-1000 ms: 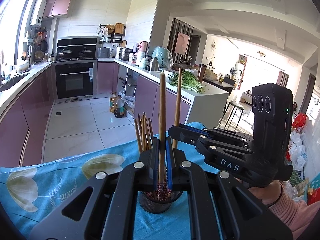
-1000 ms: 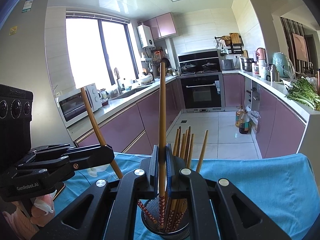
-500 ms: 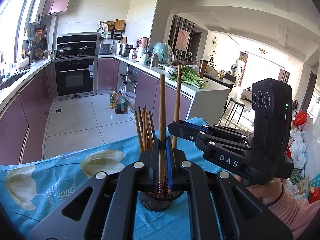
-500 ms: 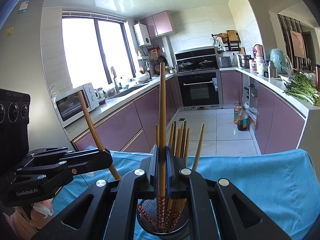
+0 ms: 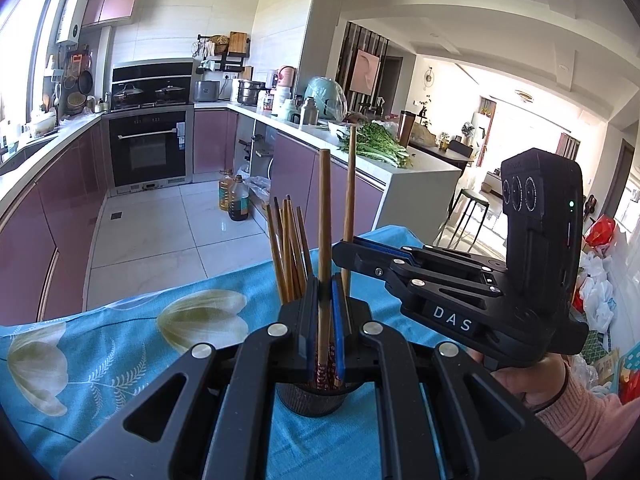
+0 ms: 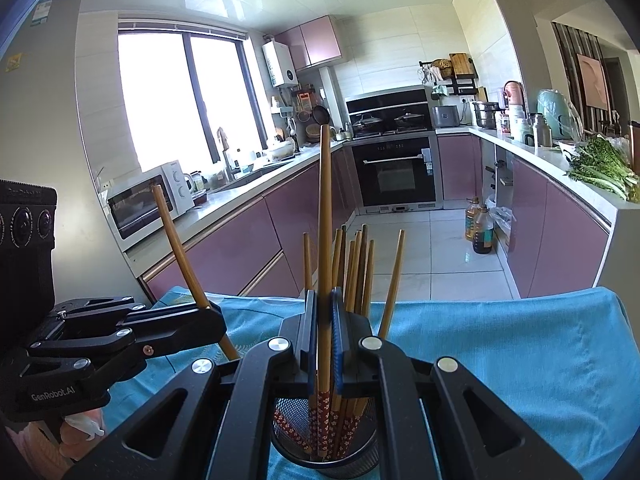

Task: Organize utensils
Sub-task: 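Lower the left gripper's chopstick into the mesh cup while the right gripper inserts its own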

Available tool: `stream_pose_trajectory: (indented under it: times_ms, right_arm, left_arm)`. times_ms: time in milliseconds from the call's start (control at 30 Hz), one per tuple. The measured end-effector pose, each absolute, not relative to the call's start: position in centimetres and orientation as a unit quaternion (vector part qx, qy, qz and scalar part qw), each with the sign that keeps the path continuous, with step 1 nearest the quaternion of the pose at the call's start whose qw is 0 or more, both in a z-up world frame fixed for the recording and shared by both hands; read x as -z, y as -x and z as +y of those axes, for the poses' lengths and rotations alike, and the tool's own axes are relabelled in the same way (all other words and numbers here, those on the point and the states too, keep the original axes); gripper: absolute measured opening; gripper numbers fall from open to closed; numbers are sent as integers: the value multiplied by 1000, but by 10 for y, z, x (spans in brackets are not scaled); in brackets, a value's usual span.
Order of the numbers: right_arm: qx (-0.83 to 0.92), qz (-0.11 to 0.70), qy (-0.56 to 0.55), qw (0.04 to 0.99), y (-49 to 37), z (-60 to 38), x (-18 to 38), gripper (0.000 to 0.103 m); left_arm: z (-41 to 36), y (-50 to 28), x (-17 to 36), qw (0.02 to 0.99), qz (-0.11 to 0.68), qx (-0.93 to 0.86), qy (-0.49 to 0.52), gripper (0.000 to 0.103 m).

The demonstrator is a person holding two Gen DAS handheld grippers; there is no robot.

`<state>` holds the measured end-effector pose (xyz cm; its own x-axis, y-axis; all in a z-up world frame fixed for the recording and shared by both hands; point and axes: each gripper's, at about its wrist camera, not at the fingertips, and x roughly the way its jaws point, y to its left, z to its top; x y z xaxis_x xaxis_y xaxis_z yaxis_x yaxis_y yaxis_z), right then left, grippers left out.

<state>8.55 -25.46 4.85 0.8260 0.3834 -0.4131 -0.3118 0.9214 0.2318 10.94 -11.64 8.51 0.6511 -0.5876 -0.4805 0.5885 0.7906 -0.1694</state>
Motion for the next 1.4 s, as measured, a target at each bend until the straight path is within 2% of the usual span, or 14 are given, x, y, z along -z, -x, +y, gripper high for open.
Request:
stream_pose_trajectory:
  times_ms: [1400]
  right_arm:
    - [-184, 252, -87, 946, -91, -263, -25, 6]
  left_arm:
    - [-127, -126, -52, 899, 292, 325, -17, 7]
